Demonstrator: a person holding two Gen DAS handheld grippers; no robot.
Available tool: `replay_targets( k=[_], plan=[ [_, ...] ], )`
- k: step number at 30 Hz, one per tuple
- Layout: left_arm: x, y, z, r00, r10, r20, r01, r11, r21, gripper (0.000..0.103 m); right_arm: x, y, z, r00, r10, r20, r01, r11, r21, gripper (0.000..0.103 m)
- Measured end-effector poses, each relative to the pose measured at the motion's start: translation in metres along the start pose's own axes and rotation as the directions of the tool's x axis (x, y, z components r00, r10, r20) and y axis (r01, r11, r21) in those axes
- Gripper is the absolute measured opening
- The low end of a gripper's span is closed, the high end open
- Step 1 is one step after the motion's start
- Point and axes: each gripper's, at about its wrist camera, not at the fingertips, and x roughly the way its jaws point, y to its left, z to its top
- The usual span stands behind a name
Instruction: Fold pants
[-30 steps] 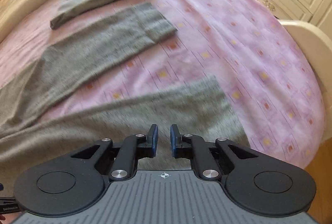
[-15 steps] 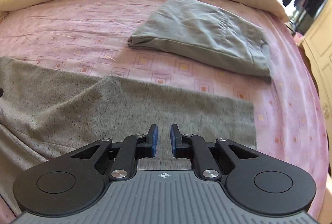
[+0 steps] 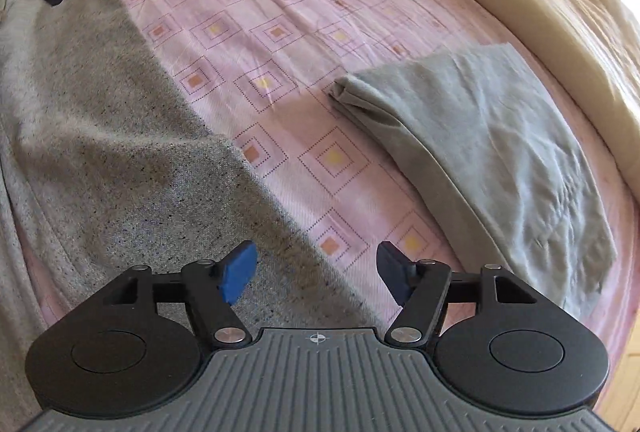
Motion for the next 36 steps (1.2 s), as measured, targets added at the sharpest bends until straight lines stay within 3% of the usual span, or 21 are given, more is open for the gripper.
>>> replay_targets(
  k=[6, 12, 18, 20, 21, 22, 23, 24, 26, 27, 28, 32, 36],
  plan=[
    [0.017, -0.01, 0.024, 0.998, -0.047, -0.046, 0.046, 0.998, -0.038, 0.081, 0.029, 0.003, 0.001, 0.991, 0.098, -0.094, -0.112, 0.983, -0.147, 0.064],
    [0.049, -0.016, 0.053, 0.989, -0.081, -0.12, 0.065, 0.989, -0.132, 0.085, 0.037, -0.015, -0.002, 0.973, 0.221, -0.071, -0.228, 0.968, -0.102, 0.07],
    [0.084, -0.022, 0.067, 0.975, -0.055, -0.217, 0.011, 0.98, -0.197, 0.085, 0.031, -0.008, -0.019, 0.979, 0.203, 0.009, -0.2, 0.973, -0.116, 0.069],
    [0.089, -0.027, 0.066, 0.973, -0.015, -0.231, -0.027, 0.983, -0.179, 0.09, 0.024, -0.006, -0.025, 0.978, 0.205, 0.023, -0.202, 0.974, -0.106, 0.059],
    [0.091, -0.029, 0.065, 0.971, 0.0, -0.239, -0.043, 0.984, -0.172, 0.093, 0.021, -0.004, -0.026, 0.98, 0.198, 0.025, -0.195, 0.975, -0.106, 0.046],
    [0.093, -0.031, 0.065, 0.969, 0.013, -0.247, -0.057, 0.984, -0.171, 0.095, 0.018, 0.0, -0.027, 0.979, 0.2, 0.025, -0.196, 0.974, -0.114, 0.015],
    [0.094, -0.031, 0.065, 0.968, 0.015, -0.251, -0.061, 0.982, -0.177, 0.094, 0.015, 0.0, -0.025, 0.974, 0.228, 0.009, -0.226, 0.967, -0.118, 0.004],
    [0.094, -0.031, 0.066, 0.969, 0.002, -0.248, -0.051, 0.98, -0.193, 0.088, 0.013, 0.005, -0.024, 0.974, 0.228, -0.007, -0.228, 0.967, -0.116, 0.005],
    [0.085, -0.027, 0.065, 0.975, -0.018, -0.223, -0.034, 0.973, -0.229, 0.062, 0.005, 0.017, -0.025, 0.984, 0.18, -0.003, -0.178, 0.967, -0.184, 0.005],
    [0.08, -0.025, 0.064, 0.978, -0.01, -0.208, -0.039, 0.972, -0.23, 0.039, 0.001, 0.023, -0.025, 0.986, 0.164, 0.001, -0.161, 0.966, -0.203, 0.005],
    [0.075, -0.023, 0.064, 0.98, -0.016, -0.198, -0.029, 0.974, -0.227, 0.003, -0.004, 0.027, -0.025, 0.989, 0.145, 0.01, -0.14, 0.969, -0.202, 0.005],
    [0.051, -0.009, 0.054, 0.987, -0.068, -0.147, 0.035, 0.975, -0.217, 0.003, -0.033, 0.034, -0.029, 0.996, 0.026, 0.084, -0.014, 0.99, -0.14, 0.005],
    [-0.003, 0.001, 0.033, 0.995, -0.09, -0.032, 0.082, 0.98, -0.181, 0.003, -0.076, 0.039, -0.034, 0.982, -0.075, 0.172, 0.085, 0.995, -0.047, 0.005]
  ],
)
